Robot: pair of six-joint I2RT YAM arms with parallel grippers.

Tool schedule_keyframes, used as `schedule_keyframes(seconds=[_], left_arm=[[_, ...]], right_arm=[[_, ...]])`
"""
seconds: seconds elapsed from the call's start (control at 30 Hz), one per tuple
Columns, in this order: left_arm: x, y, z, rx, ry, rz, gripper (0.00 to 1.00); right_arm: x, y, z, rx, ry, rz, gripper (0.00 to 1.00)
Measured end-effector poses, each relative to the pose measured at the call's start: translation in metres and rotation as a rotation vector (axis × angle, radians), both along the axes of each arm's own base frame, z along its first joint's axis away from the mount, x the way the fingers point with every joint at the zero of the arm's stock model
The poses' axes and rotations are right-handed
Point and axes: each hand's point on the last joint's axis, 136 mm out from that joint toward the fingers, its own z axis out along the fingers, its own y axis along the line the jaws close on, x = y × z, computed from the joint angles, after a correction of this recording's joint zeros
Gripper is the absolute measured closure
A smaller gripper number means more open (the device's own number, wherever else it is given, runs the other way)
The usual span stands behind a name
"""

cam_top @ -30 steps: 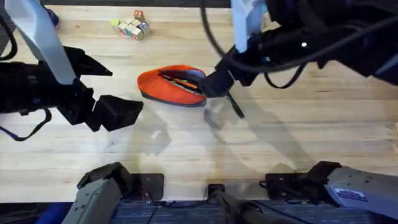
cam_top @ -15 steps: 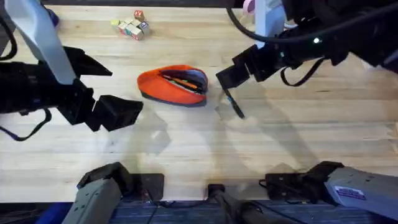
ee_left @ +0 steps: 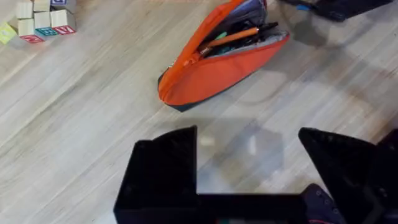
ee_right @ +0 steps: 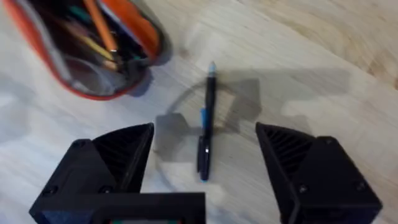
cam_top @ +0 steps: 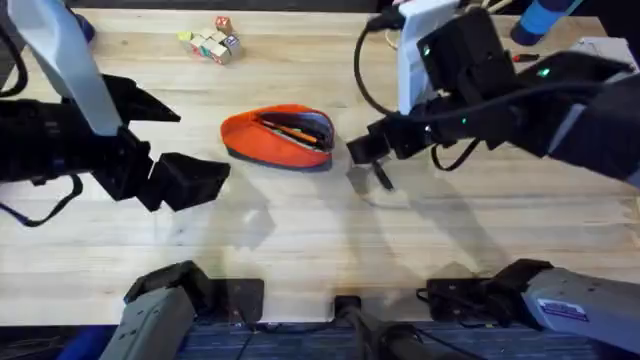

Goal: Unzip the bag, pick up the pens from the table one at a time and place them inside, then zip the bag closed.

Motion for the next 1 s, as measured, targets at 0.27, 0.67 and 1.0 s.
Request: schedule_keyframes(seconds=[0.27, 0.67, 1.0], left_arm=[[0.0, 0.0, 0.0, 0.0, 0.001, 0.0, 0.008], [0.0, 0.0, 0.0, 0.0, 0.001, 0.0, 0.008], [0.0, 0.0, 0.0, 0.0, 0.001, 0.0, 0.008]], right_arm=[[-0.002, -0.014, -0.043, -0.104, 0.075, -0.034, 0.005], [0.003, -0.015, -0.071, -0.153, 0.123, -0.04, 0.047], [0.015, -0.022, -0.071, -0.182, 0.09, -0.078, 0.962]])
